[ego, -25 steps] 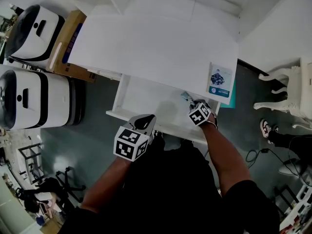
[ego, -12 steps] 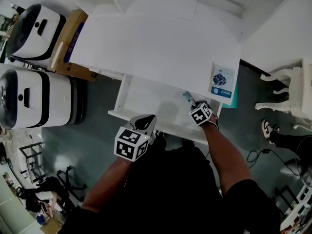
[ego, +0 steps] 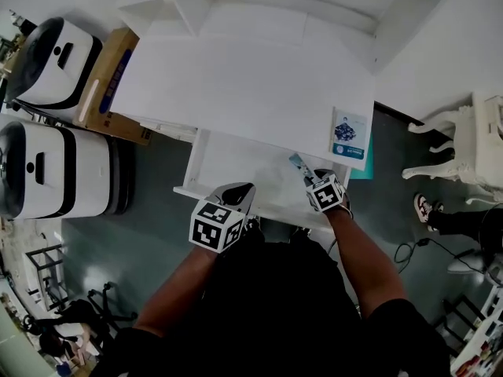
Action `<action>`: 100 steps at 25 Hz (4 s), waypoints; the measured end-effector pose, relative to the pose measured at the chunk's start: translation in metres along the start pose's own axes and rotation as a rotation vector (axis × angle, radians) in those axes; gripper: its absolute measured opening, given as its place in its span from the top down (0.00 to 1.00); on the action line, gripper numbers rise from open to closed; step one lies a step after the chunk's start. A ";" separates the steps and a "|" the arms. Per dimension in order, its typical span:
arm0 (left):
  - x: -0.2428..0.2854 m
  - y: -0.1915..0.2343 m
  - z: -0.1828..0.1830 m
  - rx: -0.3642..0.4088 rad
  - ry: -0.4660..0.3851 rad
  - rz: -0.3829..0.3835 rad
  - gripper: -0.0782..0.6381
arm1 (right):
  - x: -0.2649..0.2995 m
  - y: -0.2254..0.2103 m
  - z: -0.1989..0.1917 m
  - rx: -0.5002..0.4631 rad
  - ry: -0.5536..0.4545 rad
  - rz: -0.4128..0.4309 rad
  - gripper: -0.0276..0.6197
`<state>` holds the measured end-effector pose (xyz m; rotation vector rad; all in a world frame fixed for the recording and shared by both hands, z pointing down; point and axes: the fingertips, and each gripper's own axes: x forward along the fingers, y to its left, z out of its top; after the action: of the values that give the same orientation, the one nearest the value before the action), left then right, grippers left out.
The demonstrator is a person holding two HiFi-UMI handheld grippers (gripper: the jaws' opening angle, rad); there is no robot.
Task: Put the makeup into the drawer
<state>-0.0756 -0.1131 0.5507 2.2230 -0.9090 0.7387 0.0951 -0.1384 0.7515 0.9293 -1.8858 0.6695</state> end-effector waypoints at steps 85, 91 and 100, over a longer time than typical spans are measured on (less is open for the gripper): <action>0.002 -0.023 0.041 0.087 -0.089 -0.049 0.88 | -0.143 -0.048 0.079 0.283 -0.420 -0.117 0.91; -0.003 -0.014 0.035 0.046 -0.089 -0.024 0.88 | -0.099 -0.088 0.092 0.278 -0.358 -0.189 0.90; -0.010 -0.004 0.034 0.011 -0.096 0.002 0.88 | -0.056 -0.111 0.079 0.375 -0.218 -0.209 0.82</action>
<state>-0.0699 -0.1307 0.5204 2.2842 -0.9551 0.6445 0.1651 -0.2428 0.6742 1.4683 -1.8467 0.8377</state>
